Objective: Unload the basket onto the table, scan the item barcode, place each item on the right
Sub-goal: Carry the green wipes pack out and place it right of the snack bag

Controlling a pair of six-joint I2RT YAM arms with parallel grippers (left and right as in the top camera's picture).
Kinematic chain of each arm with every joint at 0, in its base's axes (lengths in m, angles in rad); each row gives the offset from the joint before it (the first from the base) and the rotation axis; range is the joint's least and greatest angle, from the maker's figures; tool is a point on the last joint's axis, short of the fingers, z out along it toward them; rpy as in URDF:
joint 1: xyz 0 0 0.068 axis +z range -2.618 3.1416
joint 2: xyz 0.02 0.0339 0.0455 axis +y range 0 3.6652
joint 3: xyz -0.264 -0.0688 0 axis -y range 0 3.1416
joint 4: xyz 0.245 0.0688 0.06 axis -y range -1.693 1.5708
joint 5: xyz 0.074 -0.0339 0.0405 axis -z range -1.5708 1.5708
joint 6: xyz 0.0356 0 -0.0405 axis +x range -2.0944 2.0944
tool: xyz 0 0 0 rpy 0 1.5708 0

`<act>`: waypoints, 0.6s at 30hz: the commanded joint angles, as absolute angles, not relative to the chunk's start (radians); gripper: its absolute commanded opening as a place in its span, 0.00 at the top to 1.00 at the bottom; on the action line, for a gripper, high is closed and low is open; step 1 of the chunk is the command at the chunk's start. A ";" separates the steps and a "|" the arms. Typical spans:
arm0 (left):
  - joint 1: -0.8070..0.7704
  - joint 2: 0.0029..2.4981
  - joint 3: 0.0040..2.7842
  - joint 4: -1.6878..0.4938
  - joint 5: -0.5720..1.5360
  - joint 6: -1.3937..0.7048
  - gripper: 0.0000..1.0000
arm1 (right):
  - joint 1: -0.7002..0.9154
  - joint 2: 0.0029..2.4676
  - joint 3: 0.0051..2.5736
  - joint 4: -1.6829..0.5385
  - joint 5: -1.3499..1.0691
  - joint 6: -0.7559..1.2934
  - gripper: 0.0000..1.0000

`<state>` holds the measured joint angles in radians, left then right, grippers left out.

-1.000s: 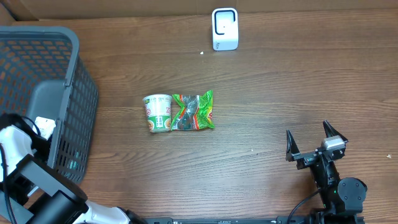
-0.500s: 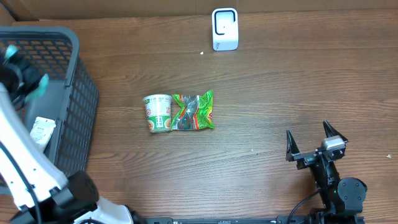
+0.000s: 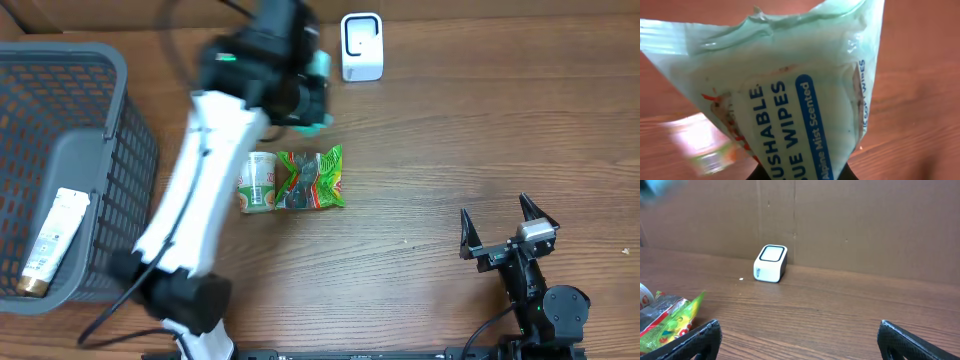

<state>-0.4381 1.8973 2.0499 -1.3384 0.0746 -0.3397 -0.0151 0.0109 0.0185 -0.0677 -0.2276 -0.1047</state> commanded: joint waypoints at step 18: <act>-0.609 2.195 2.021 -1.336 0.154 -0.411 0.07 | -0.013 0.003 0.008 -0.061 -0.217 -0.098 0.00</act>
